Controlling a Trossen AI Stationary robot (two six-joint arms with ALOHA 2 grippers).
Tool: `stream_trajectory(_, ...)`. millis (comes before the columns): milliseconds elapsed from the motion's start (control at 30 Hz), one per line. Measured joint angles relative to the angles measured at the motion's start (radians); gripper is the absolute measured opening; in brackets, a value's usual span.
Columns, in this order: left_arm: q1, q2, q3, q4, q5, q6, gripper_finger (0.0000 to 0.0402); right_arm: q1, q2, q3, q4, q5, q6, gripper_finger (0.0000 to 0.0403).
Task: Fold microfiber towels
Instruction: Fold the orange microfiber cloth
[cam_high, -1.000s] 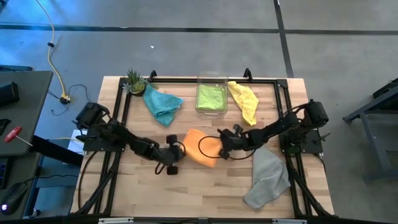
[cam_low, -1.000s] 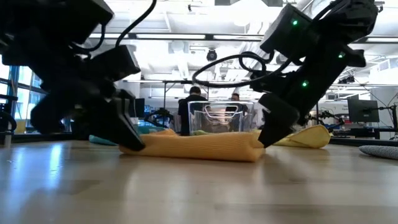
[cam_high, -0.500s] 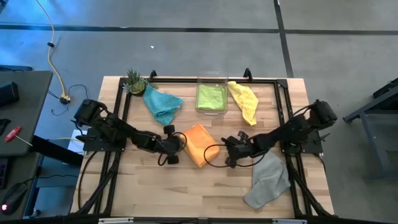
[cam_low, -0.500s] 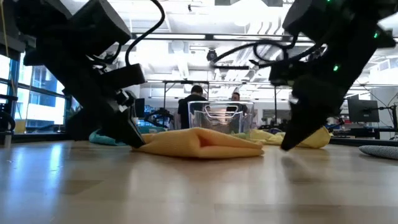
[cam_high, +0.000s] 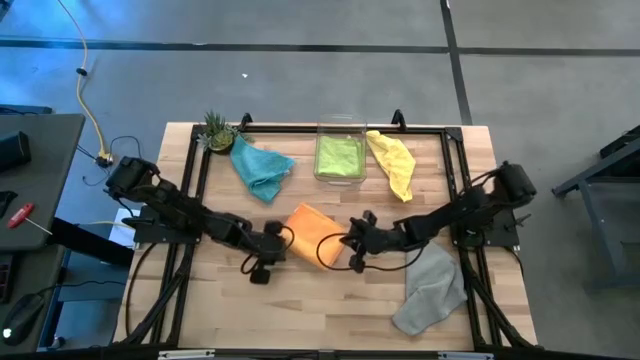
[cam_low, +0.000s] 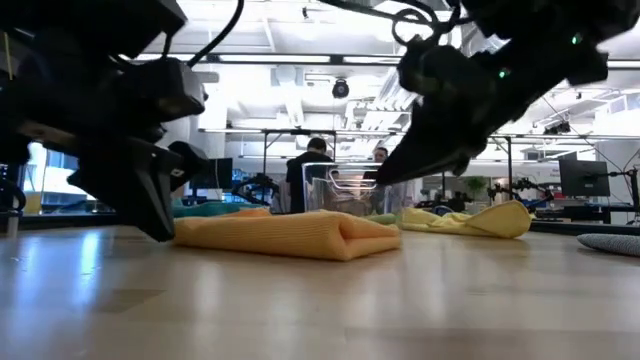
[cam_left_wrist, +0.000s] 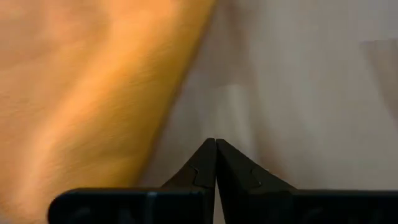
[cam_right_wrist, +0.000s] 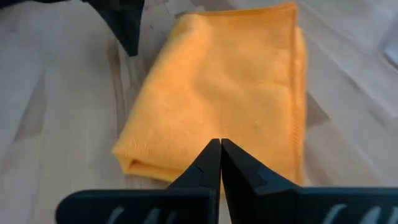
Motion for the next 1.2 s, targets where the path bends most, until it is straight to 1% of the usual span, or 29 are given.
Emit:
stream_trajectory(100, -0.015, 0.0, 0.0, 0.026, 0.031, 0.003, 0.0, -0.014, 0.07, 0.0, 0.081, 0.002, -0.01, 0.0005)
stream_trajectory(167, -0.019, 0.0, 0.0, 0.066, 0.028, 0.011, 0.0, -0.027, 0.118, 0.0, 0.125, 0.006, -0.01, 0.0005)
stream_trajectory(267, -0.016, -0.008, 0.001, 0.159, 0.013, 0.039, 0.0, -0.036, 0.167, 0.0, 0.142, 0.0, -0.01, 0.0005)
stream_trajectory(367, -0.006, -0.008, 0.002, 0.232, -0.056, 0.06, 0.0, -0.039, 0.196, 0.0, 0.141, -0.014, -0.003, 0.0005)
stream_trajectory(433, 0.005, -0.008, 0.002, 0.252, -0.109, 0.073, 0.0, -0.039, 0.199, 0.0, 0.141, -0.019, -0.002, 0.0005)
stream_trajectory(500, 0.017, -0.008, 0.002, 0.235, -0.157, 0.071, 0.0, -0.038, 0.199, 0.001, 0.139, -0.019, -0.002, 0.0005)
stream_trajectory(600, 0.034, 0.006, 0.001, 0.171, -0.189, 0.061, 0.0, -0.039, 0.198, 0.001, 0.138, -0.019, -0.007, 0.0005)
stream_trajectory(767, 0.036, 0.052, 0.001, 0.135, -0.179, 0.043, 0.0, -0.039, 0.198, 0.001, 0.133, -0.019, -0.01, 0.0005)
stream_trajectory(967, 0.015, 0.112, 0.004, 0.145, -0.18, 0.033, 0.0, -0.039, 0.197, 0.001, 0.128, -0.016, -0.027, 0.0005)
stream_trajectory(1067, 0.009, 0.106, 0.003, 0.143, -0.183, 0.032, 0.0, -0.039, 0.197, 0.001, 0.125, -0.014, -0.028, 0.0005)
stream_trajectory(1200, 0.008, 0.045, 0.0, 0.105, -0.172, 0.033, 0.0, -0.039, 0.197, 0.001, 0.122, -0.013, -0.028, 0.0005)
